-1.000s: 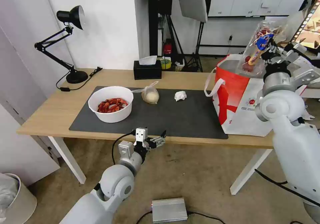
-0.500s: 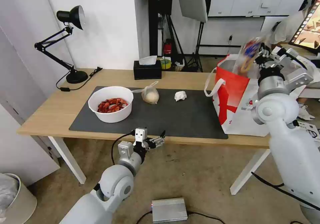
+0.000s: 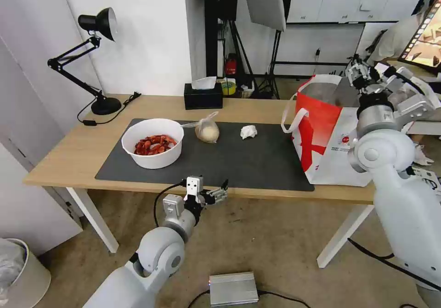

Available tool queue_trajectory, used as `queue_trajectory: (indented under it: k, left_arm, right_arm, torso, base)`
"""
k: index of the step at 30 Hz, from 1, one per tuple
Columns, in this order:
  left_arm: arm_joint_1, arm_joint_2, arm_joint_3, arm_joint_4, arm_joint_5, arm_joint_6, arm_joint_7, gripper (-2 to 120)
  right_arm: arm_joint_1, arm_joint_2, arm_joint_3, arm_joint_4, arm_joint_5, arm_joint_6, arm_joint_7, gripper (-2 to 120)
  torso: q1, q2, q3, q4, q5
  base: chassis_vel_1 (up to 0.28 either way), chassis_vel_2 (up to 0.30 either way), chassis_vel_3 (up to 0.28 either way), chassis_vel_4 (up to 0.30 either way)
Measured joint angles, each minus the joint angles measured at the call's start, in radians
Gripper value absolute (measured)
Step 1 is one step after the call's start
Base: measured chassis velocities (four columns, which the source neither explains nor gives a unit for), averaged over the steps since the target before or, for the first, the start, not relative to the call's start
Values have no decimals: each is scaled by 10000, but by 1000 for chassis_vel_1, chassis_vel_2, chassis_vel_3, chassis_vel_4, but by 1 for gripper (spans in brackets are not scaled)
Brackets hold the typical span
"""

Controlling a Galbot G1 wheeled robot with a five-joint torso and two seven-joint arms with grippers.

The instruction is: Pick up the trash from the table and place it into the takeout bag.

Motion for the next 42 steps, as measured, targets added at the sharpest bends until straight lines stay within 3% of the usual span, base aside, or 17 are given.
queue_trajectory:
  k: [2, 5, 16, 26, 31, 39, 42]
  left_arm:
    - [41, -15, -2, -5, 41, -1, -1, 100]
    - [54, -29, 4, -7, 63, -1, -2, 100]
    - [60, -47, 6, -61, 71, -3, -12, 100]
    - [135, -89, 28, -149, 152, -3, -15, 100]
    - [176, -52, -18, -227, 152, -3, -14, 100]
    - [220, 66, -348, -310, 191, -180, 17, 100]
    - [325, 201, -507, -402, 337, -202, 48, 100]
  right_arm:
    - [-42, 11, 29, 16, 18, 0, -5, 94]
    - [-85, 13, 47, 40, 29, -3, -8, 99]
    - [-291, -131, 168, 367, 507, -17, -343, 100]
    - [-1455, -591, 369, 1606, 1665, -506, -2654, 100]
    - [-2137, -852, 387, 2055, 1716, -743, -3172, 100]
    - [-3402, -1445, 647, 2672, 645, -1564, -4011, 100]
    - [-3875, -1715, 767, 2909, -304, -2582, -4191, 100]
  torso:
    - [0, 1, 0, 0, 0]
    - [0, 0, 0, 0, 0]
    - [0, 0, 0, 0, 0]
    - [0, 0, -1, 0, -1]
    - [0, 0, -1, 1, 0]
    - [-1, 0, -1, -1, 0]
    - [-1, 0, 0, 2, 0]
  base:
    - [0, 0, 0, 0]
    - [0, 0, 0, 0]
    - [0, 0, 0, 0]
    - [0, 0, 0, 0]
    - [0, 0, 0, 0]
    - [0, 0, 0, 0]
    - [0, 0, 0, 0]
